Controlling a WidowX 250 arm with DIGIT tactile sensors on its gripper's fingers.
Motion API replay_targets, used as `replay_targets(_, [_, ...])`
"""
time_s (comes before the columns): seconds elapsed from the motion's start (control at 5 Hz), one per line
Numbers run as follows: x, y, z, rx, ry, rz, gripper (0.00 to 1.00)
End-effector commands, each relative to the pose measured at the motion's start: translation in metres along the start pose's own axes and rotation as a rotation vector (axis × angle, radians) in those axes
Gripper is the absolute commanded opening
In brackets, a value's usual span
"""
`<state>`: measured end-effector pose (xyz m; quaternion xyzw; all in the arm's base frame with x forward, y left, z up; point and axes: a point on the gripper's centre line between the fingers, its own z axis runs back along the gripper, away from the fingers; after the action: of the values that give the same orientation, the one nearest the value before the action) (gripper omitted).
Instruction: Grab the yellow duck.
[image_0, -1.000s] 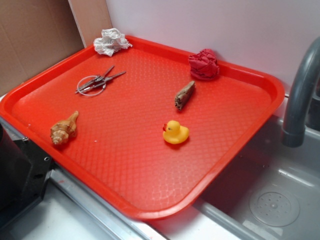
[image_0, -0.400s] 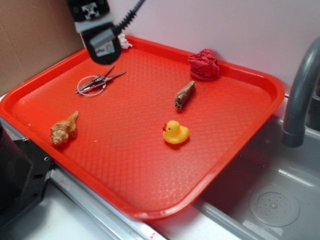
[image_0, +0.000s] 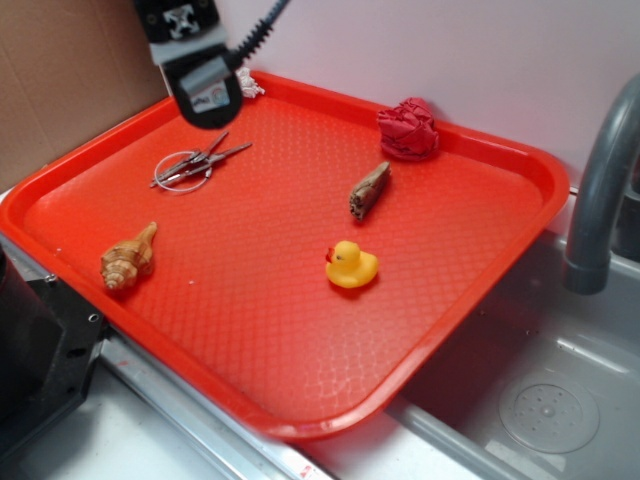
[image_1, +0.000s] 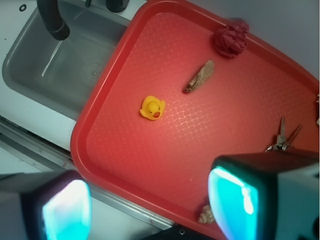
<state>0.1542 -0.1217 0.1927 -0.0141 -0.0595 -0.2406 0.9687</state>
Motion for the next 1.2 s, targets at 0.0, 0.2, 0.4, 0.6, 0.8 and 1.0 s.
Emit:
replay_targets(0.0, [0.038,0.019,-0.048,0.035,0.058,-0.099,1.00])
replay_targets(0.2, [0.032,0.012,-0.095,0.008,0.004,-0.226,1.00])
replay_targets(0.4, [0.030,0.012,-0.110,0.024,0.021,-0.288,1.00])
replay_targets(0.6, [0.006,0.007,-0.119,0.048,0.051,-0.283,1.00])
replay_targets(0.8, [0.016,0.017,-0.134,-0.016,0.027,-0.297,1.00])
replay_targets(1.0, [0.039,0.020,-0.155,-0.084,0.022,-0.343,1.00])
